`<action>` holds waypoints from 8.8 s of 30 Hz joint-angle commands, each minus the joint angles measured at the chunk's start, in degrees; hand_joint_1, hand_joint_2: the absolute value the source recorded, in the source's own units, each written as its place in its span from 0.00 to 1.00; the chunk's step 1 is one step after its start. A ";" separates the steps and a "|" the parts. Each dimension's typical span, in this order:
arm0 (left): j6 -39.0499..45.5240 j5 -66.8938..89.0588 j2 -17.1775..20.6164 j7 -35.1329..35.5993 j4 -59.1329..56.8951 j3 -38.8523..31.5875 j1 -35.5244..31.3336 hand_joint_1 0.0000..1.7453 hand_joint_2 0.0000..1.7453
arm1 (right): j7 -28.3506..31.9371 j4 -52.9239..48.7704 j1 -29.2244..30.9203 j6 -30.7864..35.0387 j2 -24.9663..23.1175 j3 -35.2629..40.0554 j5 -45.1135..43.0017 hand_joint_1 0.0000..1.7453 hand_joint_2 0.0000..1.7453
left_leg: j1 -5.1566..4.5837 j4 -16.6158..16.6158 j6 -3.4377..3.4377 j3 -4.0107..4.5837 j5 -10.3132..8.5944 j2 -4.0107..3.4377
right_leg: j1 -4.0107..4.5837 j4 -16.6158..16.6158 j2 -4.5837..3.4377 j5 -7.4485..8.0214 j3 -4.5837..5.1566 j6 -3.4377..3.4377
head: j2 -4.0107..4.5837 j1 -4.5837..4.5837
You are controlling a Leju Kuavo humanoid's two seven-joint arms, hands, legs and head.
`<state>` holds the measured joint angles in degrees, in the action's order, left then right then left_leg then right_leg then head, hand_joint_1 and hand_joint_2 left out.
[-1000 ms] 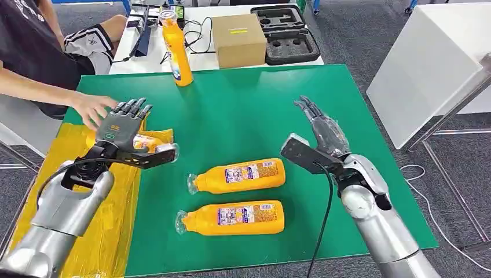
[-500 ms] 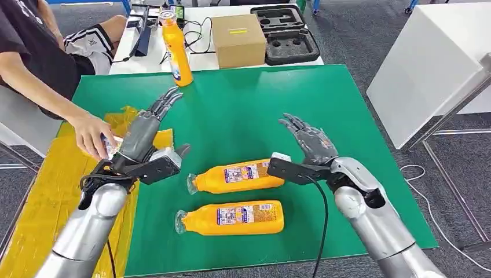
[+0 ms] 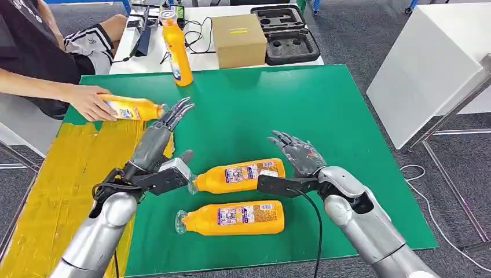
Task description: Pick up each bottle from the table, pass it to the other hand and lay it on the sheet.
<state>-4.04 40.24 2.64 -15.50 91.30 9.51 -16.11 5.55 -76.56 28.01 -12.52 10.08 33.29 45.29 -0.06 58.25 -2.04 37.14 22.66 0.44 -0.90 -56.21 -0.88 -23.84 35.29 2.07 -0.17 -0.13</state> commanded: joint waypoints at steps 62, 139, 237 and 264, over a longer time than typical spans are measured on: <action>1.25 -2.65 -3.02 -1.52 -5.41 0.43 -0.73 0.00 0.00 | 0.37 39.35 13.35 2.60 -12.91 11.77 4.58 1.00 1.00 | 0.03 -0.05 0.08 -0.23 0.03 0.01 | 0.03 0.02 0.09 -0.04 -0.21 -0.06 | 0.00 0.00; -7.59 -19.97 -4.92 -2.57 -13.80 1.33 -4.92 0.00 0.00 | 14.00 25.08 8.52 -5.02 -13.46 -3.04 -35.02 1.00 1.00 | 0.03 0.00 0.08 -0.18 0.04 -0.09 | 0.04 -0.02 0.00 -0.03 -0.14 -0.06 | 0.00 0.00; -8.60 -44.82 -2.96 -2.52 -14.41 -4.50 -7.87 1.00 1.00 | 9.62 17.34 10.41 -4.07 -8.91 0.52 -32.28 0.00 1.00 | 0.05 0.09 0.10 -0.13 0.08 -0.03 | 0.06 -0.11 0.07 -0.07 -0.12 -0.07 | 0.00 0.00; 14.78 18.98 5.53 4.44 -11.14 -3.68 -9.68 1.00 1.00 | 5.91 5.06 4.07 -1.88 2.23 -3.05 -24.08 0.00 1.00 | 0.07 0.07 0.11 -0.19 0.08 0.09 | 0.08 -0.06 0.17 -0.09 -0.22 -0.07 | 0.00 0.00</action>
<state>13.97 45.39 3.22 -15.80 80.83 0.85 -22.06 11.80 -70.10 32.96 -14.34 10.49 31.58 20.28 -0.04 58.26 -2.03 37.12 22.65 0.43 -0.89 -56.24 -0.89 -23.83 35.29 2.08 -0.17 -0.13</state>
